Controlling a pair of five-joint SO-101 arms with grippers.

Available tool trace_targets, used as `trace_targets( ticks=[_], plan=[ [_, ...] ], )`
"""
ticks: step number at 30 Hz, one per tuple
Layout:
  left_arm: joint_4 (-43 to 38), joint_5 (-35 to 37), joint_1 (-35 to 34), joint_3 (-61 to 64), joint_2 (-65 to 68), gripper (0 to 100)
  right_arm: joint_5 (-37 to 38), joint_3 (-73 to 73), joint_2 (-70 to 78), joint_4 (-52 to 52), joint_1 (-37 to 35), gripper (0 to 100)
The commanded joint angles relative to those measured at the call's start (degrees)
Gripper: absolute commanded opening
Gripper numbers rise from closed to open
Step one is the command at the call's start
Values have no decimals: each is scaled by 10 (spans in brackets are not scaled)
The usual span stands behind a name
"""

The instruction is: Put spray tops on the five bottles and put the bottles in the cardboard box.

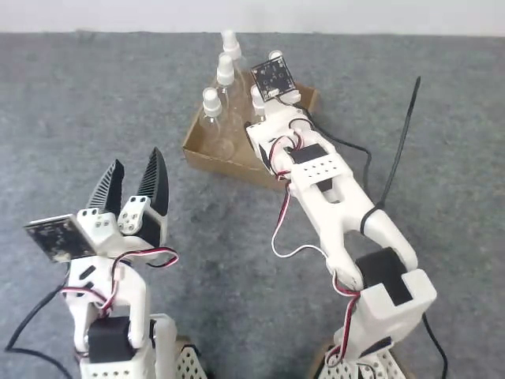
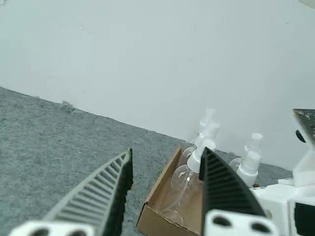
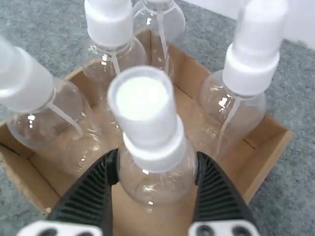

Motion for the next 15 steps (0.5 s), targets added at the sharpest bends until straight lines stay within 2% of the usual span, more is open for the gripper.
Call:
trace_targets(
  ticks=[1,7,15],
  plan=[
    [-15,7,-2,-7,-9,210,-7,-35,0,5,7,43],
    [-15,7,-2,-7,-9,210,-70,-35,2,6,7,43],
    [-15,6,-2,-7,-9,210,-71,-36,-3,38,7,43]
  ],
)
